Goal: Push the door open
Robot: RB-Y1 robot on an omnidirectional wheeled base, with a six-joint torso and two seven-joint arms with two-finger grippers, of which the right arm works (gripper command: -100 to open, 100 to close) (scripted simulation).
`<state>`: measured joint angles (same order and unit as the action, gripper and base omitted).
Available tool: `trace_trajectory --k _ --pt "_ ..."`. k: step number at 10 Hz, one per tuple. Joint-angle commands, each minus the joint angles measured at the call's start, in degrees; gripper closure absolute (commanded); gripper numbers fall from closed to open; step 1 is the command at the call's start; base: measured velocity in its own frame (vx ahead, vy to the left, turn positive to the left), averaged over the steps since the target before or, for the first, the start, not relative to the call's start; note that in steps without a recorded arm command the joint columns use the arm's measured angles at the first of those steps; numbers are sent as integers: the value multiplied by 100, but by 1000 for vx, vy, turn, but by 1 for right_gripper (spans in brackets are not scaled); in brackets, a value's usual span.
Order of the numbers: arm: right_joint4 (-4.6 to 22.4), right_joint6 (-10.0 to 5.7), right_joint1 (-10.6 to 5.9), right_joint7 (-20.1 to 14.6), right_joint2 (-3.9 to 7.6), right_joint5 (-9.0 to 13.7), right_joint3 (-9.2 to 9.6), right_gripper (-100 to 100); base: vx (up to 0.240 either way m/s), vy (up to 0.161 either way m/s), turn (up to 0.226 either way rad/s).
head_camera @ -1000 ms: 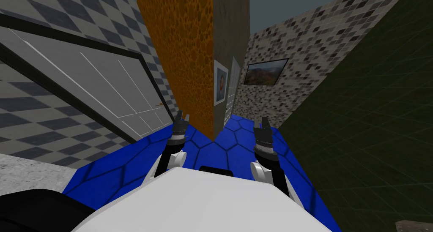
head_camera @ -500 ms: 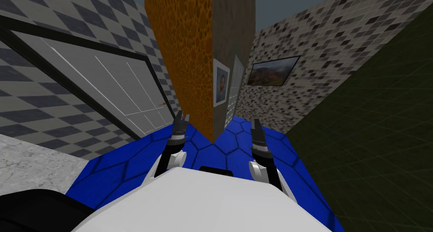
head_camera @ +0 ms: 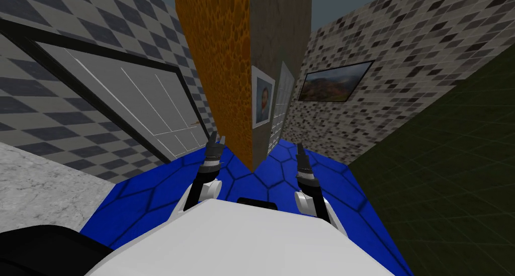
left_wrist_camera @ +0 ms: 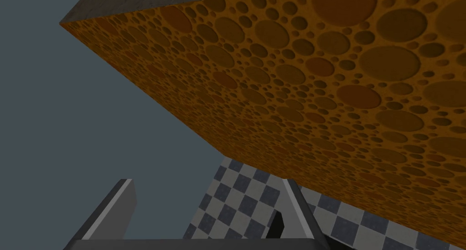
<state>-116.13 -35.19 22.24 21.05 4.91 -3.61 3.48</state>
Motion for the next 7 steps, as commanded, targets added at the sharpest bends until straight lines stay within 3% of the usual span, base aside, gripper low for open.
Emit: trace_trajectory --k 1,7 --pt "167 -22 -69 111 29 -23 -27 -100 73 -79 107" --pt "828 -130 -282 626 85 -171 -61 -100 90 -108 110"
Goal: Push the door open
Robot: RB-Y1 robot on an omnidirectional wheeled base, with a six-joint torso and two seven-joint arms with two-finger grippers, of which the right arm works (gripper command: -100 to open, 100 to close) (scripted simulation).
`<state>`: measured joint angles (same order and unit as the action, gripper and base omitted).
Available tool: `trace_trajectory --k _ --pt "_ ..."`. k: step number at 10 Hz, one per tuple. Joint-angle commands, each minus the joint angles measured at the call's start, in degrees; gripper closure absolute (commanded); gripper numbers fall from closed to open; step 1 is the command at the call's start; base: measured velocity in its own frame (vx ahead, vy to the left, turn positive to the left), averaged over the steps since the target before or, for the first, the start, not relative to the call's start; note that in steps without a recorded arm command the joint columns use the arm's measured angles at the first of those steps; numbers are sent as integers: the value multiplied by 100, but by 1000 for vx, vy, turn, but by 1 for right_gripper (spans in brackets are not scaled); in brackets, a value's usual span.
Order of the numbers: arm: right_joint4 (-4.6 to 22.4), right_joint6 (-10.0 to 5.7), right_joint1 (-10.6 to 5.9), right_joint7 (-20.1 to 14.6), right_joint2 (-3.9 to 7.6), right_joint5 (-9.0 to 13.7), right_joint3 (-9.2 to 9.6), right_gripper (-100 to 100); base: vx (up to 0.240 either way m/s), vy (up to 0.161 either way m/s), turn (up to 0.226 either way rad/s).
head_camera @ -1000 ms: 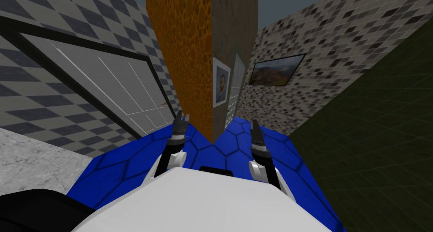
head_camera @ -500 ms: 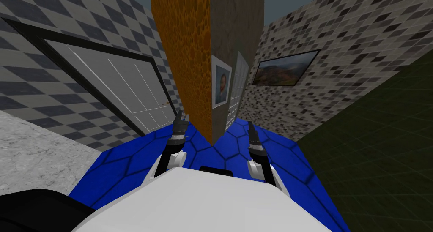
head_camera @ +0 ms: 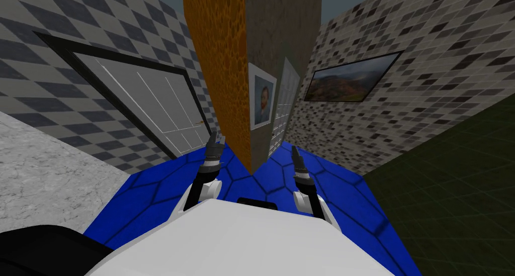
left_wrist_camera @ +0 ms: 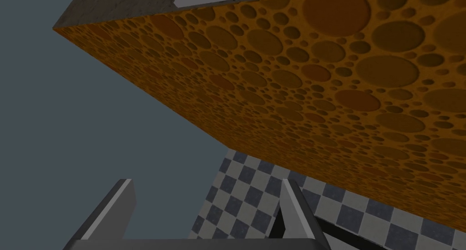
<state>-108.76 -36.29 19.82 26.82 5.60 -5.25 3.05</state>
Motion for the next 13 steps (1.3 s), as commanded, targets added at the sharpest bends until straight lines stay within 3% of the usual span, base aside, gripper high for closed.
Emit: trace_trajectory --k 1,5,13 --pt "189 -36 -72 126 22 -29 -22 -100 63 -82 110" --pt "591 -101 -202 440 44 -119 -43 -100 71 -103 104" --pt "1646 -273 -542 1262 67 -354 -96 -100 78 -133 138"
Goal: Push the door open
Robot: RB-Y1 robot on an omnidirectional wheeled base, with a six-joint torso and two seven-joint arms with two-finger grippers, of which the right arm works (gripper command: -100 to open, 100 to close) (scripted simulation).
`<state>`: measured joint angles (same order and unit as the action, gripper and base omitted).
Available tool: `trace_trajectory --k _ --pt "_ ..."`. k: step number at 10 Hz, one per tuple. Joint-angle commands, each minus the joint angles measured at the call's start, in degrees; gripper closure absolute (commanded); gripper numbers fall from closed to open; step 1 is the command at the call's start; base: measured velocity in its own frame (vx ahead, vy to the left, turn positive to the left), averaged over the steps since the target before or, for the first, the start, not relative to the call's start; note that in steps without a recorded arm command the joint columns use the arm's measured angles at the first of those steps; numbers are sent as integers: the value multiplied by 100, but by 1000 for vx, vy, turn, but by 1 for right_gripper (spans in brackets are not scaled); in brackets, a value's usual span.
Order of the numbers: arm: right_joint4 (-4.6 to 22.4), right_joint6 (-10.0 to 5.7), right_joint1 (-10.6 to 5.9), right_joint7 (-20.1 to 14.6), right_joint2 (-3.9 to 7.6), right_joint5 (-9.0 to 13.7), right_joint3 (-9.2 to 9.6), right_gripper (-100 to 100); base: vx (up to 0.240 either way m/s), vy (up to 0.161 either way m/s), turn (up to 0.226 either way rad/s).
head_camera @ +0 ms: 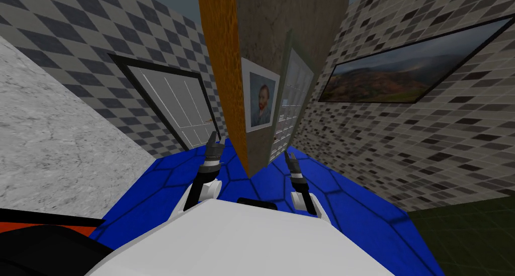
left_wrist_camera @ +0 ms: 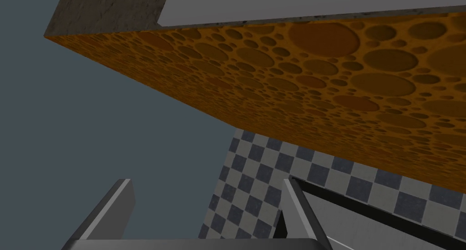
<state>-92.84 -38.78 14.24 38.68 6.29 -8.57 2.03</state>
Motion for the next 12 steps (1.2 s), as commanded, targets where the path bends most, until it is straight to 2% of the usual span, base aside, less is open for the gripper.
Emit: trace_trajectory --k 1,12 --pt "160 -41 -18 160 -2 -46 0 -100 75 -136 96" --pt "1339 -233 -399 1080 -34 -309 -60 -100 53 -116 108"
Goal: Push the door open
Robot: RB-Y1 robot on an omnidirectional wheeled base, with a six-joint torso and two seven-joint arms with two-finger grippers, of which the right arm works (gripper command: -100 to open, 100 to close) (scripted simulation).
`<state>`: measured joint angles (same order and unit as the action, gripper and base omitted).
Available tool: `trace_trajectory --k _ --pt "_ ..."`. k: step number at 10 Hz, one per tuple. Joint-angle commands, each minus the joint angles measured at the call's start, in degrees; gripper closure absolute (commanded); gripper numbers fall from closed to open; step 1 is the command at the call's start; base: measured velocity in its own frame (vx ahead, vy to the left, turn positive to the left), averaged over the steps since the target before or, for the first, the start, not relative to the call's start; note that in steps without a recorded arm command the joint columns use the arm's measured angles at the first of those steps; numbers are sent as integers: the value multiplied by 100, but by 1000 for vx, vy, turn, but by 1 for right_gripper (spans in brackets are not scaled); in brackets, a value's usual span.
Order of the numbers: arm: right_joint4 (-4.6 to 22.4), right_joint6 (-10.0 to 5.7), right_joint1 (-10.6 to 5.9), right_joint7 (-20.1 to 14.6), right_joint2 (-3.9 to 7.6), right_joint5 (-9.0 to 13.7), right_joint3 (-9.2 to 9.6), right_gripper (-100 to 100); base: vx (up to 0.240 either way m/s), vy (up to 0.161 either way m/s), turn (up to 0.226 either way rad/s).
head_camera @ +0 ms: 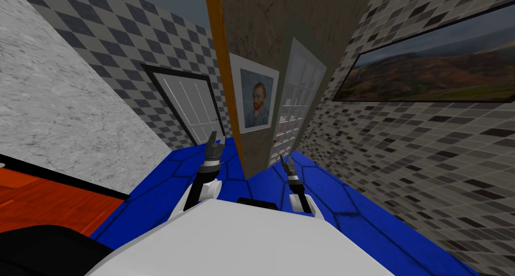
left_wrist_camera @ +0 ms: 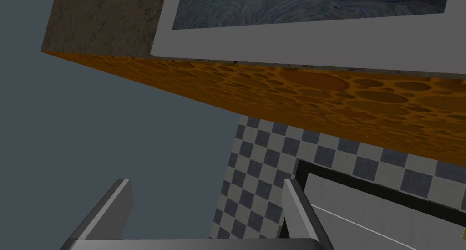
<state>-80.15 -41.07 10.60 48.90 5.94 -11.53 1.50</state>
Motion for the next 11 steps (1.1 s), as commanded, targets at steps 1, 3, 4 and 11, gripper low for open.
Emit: trace_trajectory --k 1,3,4,11 --pt "175 -21 -68 138 -6 -37 -12 -100 43 -108 111" --pt "488 -72 -169 382 -29 -107 -28 -100 52 -134 143" --pt "592 -89 -203 464 -36 -130 -34 -100 75 -163 145" --pt "1389 -219 -460 1085 -122 -308 -74 -100 45 -123 112"
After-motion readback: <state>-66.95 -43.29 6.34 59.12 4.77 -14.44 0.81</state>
